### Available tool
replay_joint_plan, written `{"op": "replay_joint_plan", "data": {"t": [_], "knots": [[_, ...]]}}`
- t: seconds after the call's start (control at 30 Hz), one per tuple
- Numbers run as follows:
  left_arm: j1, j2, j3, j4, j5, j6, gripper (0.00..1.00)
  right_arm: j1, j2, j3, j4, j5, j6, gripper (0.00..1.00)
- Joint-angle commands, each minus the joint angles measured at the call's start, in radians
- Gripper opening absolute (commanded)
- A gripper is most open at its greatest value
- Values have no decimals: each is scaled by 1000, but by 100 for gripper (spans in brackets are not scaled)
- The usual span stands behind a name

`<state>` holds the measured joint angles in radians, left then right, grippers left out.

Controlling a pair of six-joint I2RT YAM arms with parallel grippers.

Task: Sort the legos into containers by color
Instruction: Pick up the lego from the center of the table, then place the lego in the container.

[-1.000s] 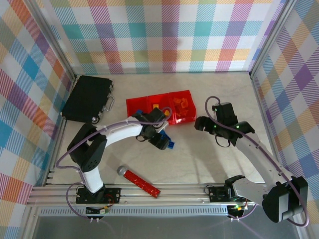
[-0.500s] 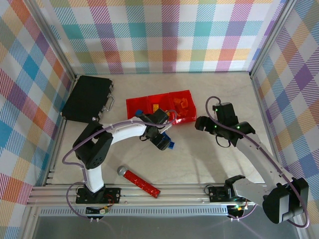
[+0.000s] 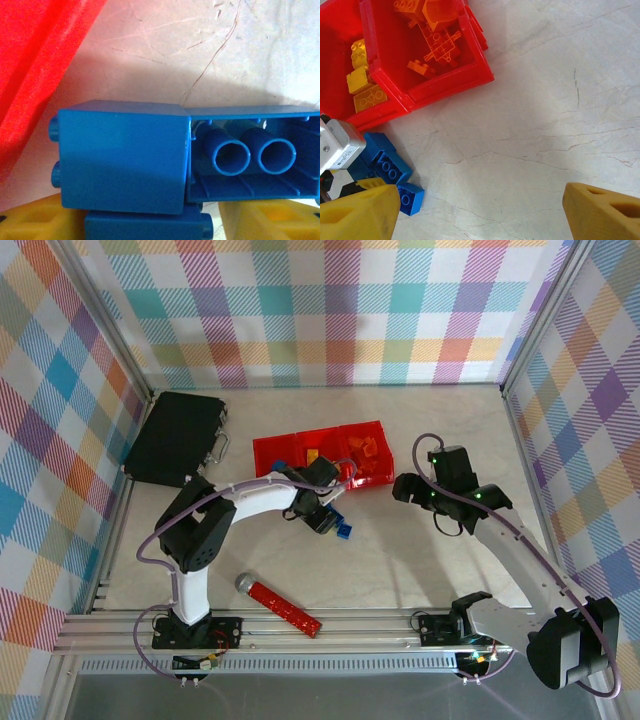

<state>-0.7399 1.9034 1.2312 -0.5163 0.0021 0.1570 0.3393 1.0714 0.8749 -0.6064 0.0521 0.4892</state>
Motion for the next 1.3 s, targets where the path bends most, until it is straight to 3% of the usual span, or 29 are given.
{"op": "replay_joint_plan", "data": {"t": [0.0, 0.17, 0.37, 0.6, 0.7, 1.0, 1.27], "knots": [[14, -43, -18, -12, 45, -14, 57, -5, -8, 4, -6, 7, -9, 85], [31, -68, -27, -35, 87, -43, 38, -6, 0, 10, -4, 4, -6, 85], [31, -140, -31, -67, 67, -88, 25, -5, 6, 28, -6, 2, -13, 85], [103, -358, -70, -8, 143, -157, 26, -5, 13, 33, 9, 4, -5, 85], [175, -399, -49, -19, 94, -190, 26, -5, 21, 35, 18, -4, -3, 85], [278, -306, 96, -52, -111, -223, 29, -5, 42, 36, 28, -15, -2, 84], [362, -225, 113, 14, -66, -264, 38, -5, 39, 28, 17, -5, -11, 85]]}}
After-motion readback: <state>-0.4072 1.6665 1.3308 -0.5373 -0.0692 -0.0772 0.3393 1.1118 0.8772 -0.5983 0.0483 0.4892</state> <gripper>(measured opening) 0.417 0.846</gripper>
